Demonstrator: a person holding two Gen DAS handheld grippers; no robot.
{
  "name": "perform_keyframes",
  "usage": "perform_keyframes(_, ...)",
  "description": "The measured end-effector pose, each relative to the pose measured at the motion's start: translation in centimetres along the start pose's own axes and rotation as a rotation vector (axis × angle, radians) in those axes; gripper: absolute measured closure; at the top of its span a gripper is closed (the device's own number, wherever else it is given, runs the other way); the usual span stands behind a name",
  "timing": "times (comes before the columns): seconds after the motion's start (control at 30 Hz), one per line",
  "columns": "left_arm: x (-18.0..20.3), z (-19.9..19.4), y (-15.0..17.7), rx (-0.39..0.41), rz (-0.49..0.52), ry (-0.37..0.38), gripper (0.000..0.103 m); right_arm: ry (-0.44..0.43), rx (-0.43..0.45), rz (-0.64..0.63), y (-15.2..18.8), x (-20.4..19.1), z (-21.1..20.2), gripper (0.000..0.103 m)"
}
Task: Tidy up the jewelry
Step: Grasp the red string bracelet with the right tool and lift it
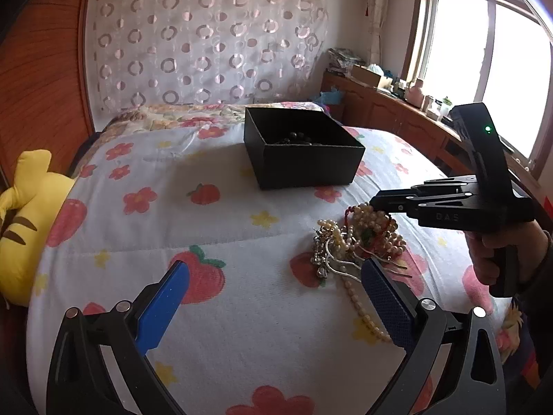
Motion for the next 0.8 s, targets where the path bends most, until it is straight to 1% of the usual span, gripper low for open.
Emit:
perform_keyframes(0.2,0.0,-0.1,0.1,-0.001,0.0,0.0,0.008,-0.028,-0.014,0.007,0.0,-0.5,-0.2,0.082)
perform_keyframes(0.3,0.1,-0.1,0.1,-0.003,0.003,0.001,0.008,-0.022,-0.024,-0.013,0.3,-0.8,-0.1,0.082)
perform_keyframes(0.4,0.1,-0.1,0.2,-0.005,0.001,0.0,0.008,-0.04,-0.027,0.003,0.3,-0.7,-0.1,0.082)
perform_keyframes(0.43,0.1,-0.1,0.2,-0.006,0.001,-0.002,0.008,-0.048,-0.031,0.007,0.4,-0.7,0.0,0.084)
perform_keyframes(0.47,0.1,-0.1,0.2,-0.007,0.0,-0.002,0.008,-0.056,-0.034,0.01,0.4,-0.6,0.0,0.093)
perform_keyframes(0.5,0.1,0.0,0.3,-0.008,0.0,-0.002,0.008,-0.067,-0.035,0.007,0.5,-0.7,0.0,0.094)
perform_keyframes(0.6,0.2,0.0,0.2,-0.007,0.002,0.0,0.008,-0.066,0.003,-0.024,0.2,-1.3,-0.9,0.095)
perform_keyframes(0.7,0.3,0.4,0.4,-0.012,0.005,0.0,0.008,-0.057,0.064,-0.045,-0.7,-2.0,-2.5,0.095)
perform_keyframes(0.8,0.5,0.6,0.7,-0.017,0.011,0.004,0.008,-0.031,0.123,-0.08,-1.8,-2.6,-4.6,0.095)
Point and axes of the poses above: each gripper's, at about its wrist camera, not at the fingertips, and z roughly the way its jaws point, x to its right, y to its underside, the point moved 6 cm from there along z, roughly the way its jaws point, and after that the axes turned 5 degrees about x, right-handed, at the moved point
